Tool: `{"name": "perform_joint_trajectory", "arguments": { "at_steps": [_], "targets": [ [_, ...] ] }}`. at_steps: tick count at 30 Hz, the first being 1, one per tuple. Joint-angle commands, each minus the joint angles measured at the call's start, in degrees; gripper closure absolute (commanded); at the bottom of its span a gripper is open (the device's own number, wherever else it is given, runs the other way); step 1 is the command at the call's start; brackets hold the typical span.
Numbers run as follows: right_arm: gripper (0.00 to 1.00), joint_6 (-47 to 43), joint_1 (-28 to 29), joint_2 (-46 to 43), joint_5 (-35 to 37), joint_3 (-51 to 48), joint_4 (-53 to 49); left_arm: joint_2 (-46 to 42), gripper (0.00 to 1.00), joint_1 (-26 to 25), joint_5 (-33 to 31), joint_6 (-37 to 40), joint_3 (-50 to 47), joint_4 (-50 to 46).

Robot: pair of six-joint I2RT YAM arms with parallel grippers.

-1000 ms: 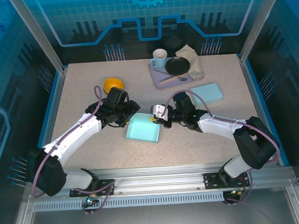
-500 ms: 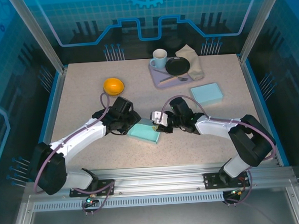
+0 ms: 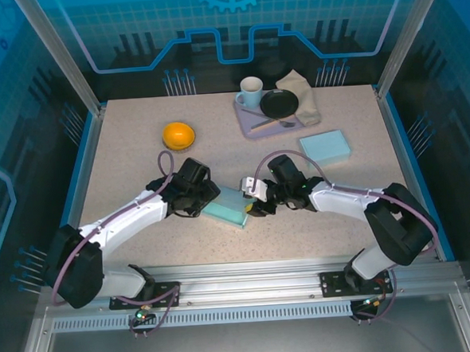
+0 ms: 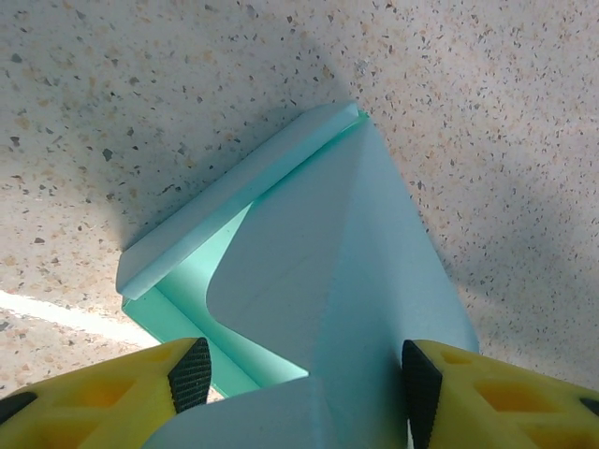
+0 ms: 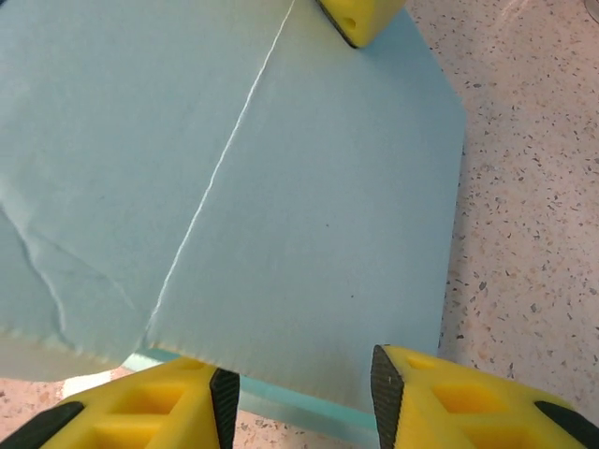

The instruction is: Fold the paper box

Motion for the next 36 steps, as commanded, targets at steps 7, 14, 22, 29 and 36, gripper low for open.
{"name": "perform_joint_trajectory", "arguments": {
  "at_steps": [7,14,22,29,36],
  "targets": [
    [0.54,4.1,-0.1,-4.6,-1.7,1.9,-5.9,-1.5,0.41,-0.4,-3.4,-0.8,-3.4,-4.9],
    [0.54,7.9,-3.0,-4.8,5.9,6.4,-16.7,-1.2,0.4,-0.4,-3.7,-0.7,-3.8,-4.5],
    [0.54,38.6,-3.5,-0.3,14.5,15.6,-23.5,-0.8,0.39,-0.4,-3.5,-1.1,-4.4,-4.0],
    [0.52,56.6,2.2,4.2,23.9,19.3,-28.2,-1.1,0.39,-0.4,-3.4,-1.3,-4.7,-3.9],
    [0.51,65.6,6.4,7.7,29.8,21.4,-32.4,-1.4,0.37,-0.6,-3.3,-2.0,-5.7,-3.9]
  ]
}}
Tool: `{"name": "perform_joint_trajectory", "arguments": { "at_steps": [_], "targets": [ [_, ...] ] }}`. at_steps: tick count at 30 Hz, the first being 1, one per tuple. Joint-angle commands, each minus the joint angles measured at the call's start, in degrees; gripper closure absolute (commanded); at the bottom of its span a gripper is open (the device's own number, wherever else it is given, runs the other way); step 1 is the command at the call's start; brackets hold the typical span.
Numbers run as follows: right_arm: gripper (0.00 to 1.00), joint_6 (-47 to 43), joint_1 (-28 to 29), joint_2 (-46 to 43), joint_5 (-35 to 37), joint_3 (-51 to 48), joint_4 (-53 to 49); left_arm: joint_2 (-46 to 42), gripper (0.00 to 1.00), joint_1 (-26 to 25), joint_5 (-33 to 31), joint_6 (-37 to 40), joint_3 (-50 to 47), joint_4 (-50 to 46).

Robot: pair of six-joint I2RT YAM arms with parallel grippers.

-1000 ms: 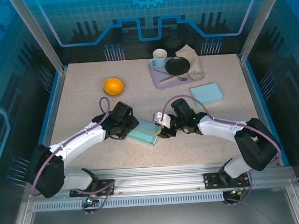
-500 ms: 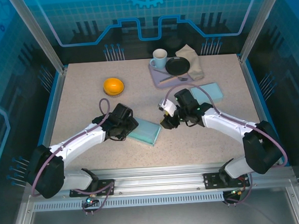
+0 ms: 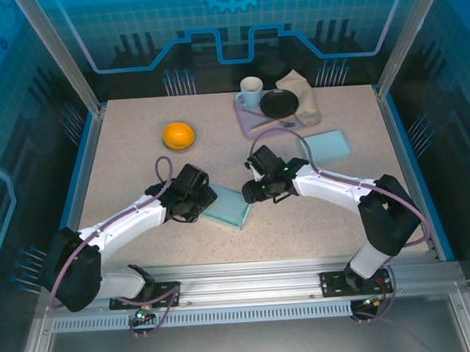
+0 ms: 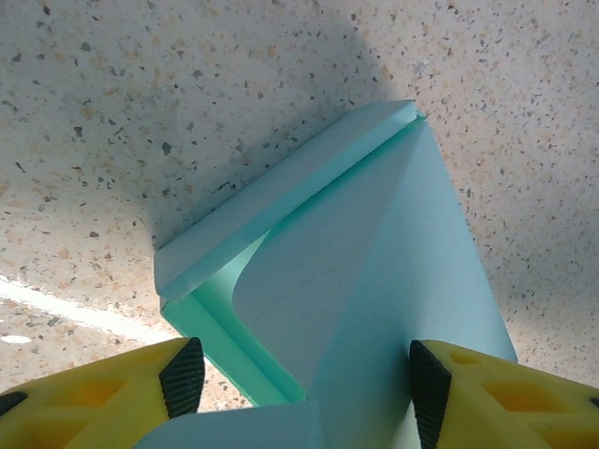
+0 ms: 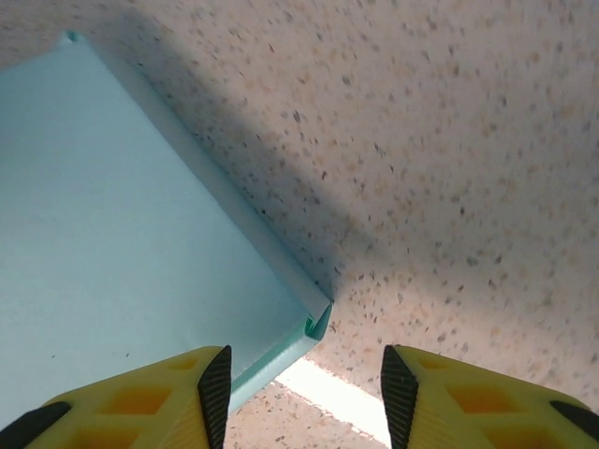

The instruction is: Fold the paper box

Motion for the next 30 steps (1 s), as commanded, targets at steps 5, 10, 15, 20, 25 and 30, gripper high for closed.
{"name": "perform_joint_trajectory", "arguments": {
  "at_steps": [5,10,15,20,25,30],
  "targets": [
    [0.49,12.2,2.1,3.0,3.4,3.4,-7.6,-0.2,0.34,-0.6,-1.9,-0.4,-2.5,-5.1],
    [0.47,15.9,3.1,2.8,1.1,3.1,-7.2,0.0,0.31,-0.8,-1.7,-0.5,-3.0,-5.1],
    [0.46,17.9,3.8,2.4,0.6,3.5,-7.4,0.5,0.29,-1.0,-1.5,-0.9,-4.0,-4.8],
    [0.45,18.7,4.6,2.5,1.1,5.0,-9.0,0.8,0.26,-1.1,-0.8,-1.7,-5.2,-4.0],
    [0.45,18.2,5.3,3.8,2.2,6.1,-10.2,1.5,0.23,-1.3,-0.4,-2.0,-5.2,-3.5],
    [0.45,17.7,6.4,5.5,2.8,6.4,-10.2,1.9,0.22,-1.4,-0.5,-2.1,-5.1,-3.4]
  ]
}}
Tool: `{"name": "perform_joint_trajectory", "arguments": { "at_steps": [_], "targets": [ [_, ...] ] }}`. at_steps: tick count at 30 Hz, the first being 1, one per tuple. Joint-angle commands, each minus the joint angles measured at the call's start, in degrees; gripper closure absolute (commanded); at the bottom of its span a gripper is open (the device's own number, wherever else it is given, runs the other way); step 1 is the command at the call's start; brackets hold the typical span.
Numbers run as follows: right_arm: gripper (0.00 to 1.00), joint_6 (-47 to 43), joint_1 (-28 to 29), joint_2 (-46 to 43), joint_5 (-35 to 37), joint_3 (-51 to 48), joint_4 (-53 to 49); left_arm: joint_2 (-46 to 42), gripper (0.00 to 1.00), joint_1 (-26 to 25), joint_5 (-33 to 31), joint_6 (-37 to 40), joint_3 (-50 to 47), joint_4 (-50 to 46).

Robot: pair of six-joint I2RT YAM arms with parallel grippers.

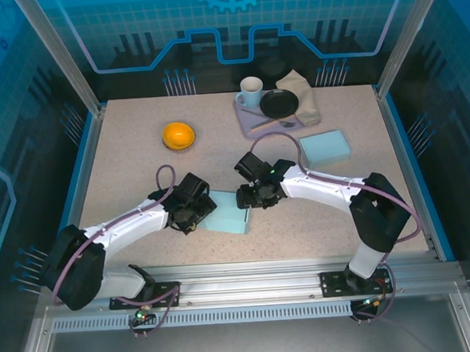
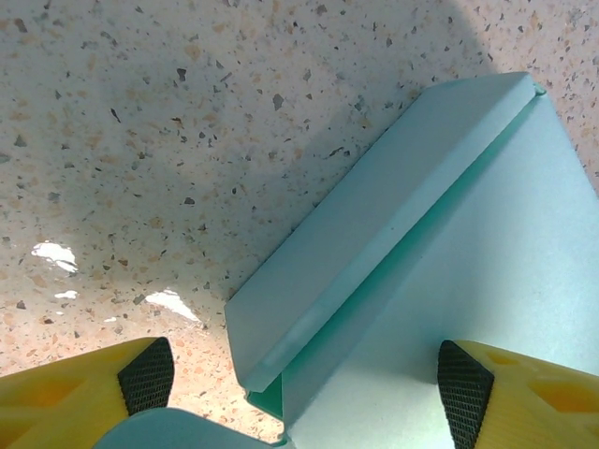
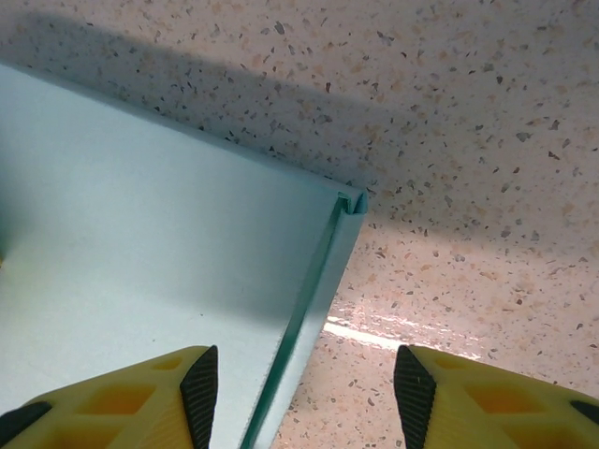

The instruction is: Fold the paper box

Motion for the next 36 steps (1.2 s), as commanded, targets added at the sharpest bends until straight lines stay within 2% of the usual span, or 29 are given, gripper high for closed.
{"name": "perform_joint_trajectory", "arguments": {
  "at_steps": [1,12,18,22,26,30,36],
  "targets": [
    [0.45,0.5,1.6,2.4,1.2,1.4,-2.3,1.2,0.22,-0.6,-0.6,-0.7,-0.9,-2.3],
    [0.45,-1.1,0.8,8.1,3.7,0.3,-1.0,4.0,0.22,-0.8,0.1,-1.3,-2.7,0.8],
    [0.45,-3.2,-3.2,8.3,4.3,-0.1,2.0,8.0,0.23,0.7,-0.6,4.7,2.1,2.4],
    [0.45,-5.3,-6.1,8.2,6.1,1.3,1.7,8.8,0.22,2.2,-0.6,8.4,7.4,-0.8],
    [0.45,-6.5,-8.0,8.3,5.8,2.7,1.2,6.5,0.09,2.4,0.5,8.1,11.9,-6.7],
    [0.45,-7.1,-8.2,9.1,5.3,3.4,1.1,6.2,0.06,2.2,0.5,6.8,16.3,-15.0],
    [0.45,-7.5,-8.3,10.3,4.1,3.7,1.8,6.7,0.1,2.0,4.5,8.8,13.8,-5.7]
  ]
}}
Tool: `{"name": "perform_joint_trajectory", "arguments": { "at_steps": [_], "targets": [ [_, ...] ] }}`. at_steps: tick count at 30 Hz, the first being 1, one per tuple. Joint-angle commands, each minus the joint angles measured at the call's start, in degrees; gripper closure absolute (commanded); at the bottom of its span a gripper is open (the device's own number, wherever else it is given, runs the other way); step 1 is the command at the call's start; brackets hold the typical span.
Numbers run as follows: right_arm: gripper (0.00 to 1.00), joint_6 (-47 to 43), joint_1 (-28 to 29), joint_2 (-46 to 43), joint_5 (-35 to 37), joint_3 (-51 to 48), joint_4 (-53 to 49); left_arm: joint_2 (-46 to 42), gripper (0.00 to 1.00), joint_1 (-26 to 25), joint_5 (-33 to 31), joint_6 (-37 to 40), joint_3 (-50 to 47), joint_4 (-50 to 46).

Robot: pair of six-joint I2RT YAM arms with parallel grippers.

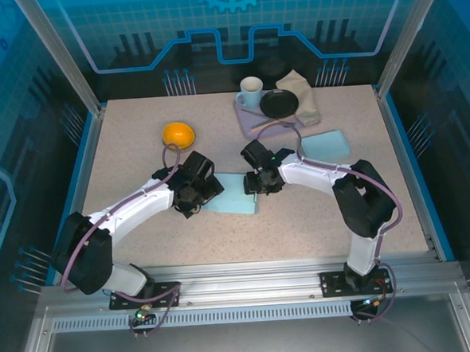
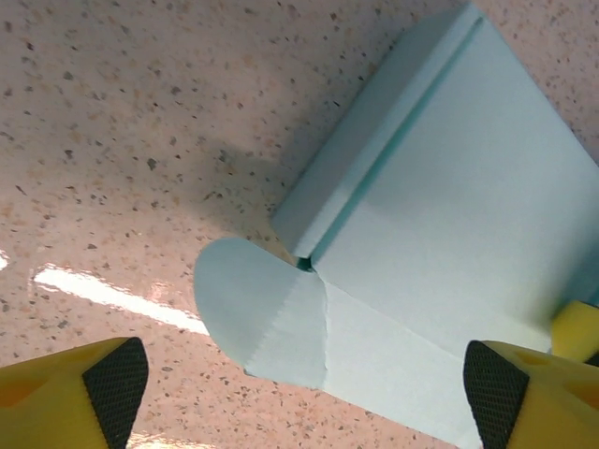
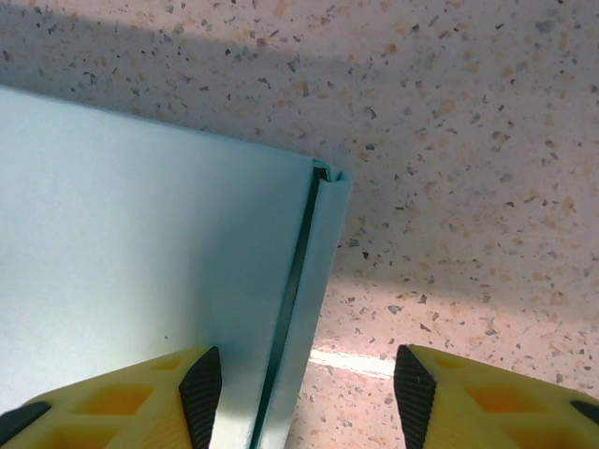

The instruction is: Fold the paper box

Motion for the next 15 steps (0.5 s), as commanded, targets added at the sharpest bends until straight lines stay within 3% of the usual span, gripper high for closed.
{"name": "perform_joint_trajectory", "arguments": {
  "at_steps": [1,15],
  "targets": [
    [0.45,-1.1,-0.4,2.5,0.5,0.1,-1.4,0.8,0.1,0.0,2.5,2.6,-0.3,2.4],
    [0.45,-2.0,-1.5,1.7,-0.9,-1.9,-0.5,8.8,0.11,1.2,6.7,0.4,-0.8,10.7]
  ]
}}
